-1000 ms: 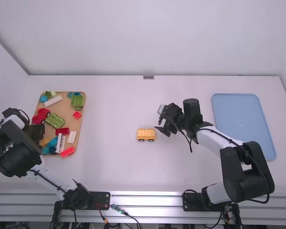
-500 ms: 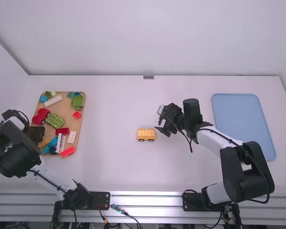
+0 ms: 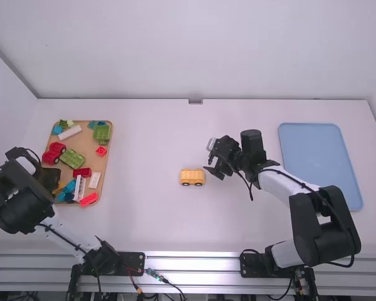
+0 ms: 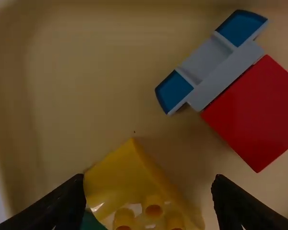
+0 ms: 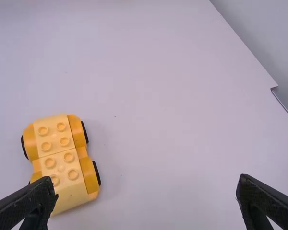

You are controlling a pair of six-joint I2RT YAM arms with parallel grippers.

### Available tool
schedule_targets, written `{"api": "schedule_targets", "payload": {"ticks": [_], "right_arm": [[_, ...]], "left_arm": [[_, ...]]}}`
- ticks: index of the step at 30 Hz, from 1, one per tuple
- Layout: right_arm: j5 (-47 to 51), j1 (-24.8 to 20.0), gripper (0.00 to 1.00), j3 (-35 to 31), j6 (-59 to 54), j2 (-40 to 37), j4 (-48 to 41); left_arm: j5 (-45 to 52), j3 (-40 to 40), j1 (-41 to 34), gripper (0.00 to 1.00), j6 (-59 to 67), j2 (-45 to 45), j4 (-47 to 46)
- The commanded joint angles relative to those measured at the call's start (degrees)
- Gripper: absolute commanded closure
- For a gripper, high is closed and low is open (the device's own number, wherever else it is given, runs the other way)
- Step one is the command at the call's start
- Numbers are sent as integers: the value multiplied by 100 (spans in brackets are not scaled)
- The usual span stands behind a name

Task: Assemble lego blocks to make yellow taxi

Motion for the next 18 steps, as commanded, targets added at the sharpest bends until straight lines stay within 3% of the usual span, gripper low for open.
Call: {"api": "schedule_targets", "payload": {"ticks": [1, 6, 15, 16, 18], "right_arm": [[-52, -9, 1, 105, 17, -83, -9], [-42, -9, 1, 105, 22, -83, -9], [-37, -4, 1, 105, 20, -83, -7], [-31, -4, 1, 105, 17, -81, -7], [-31, -4, 1, 105, 24, -83, 7]], "left_arm": [[240, -125, 24, 35, -33, 109, -81], [223, 11, 22, 46, -49, 109, -258], [216, 96, 28, 55, -55, 109, -319], [214, 96, 20, 65, -53, 109, -308], [227, 96, 33, 72, -55, 109, -295]]}}
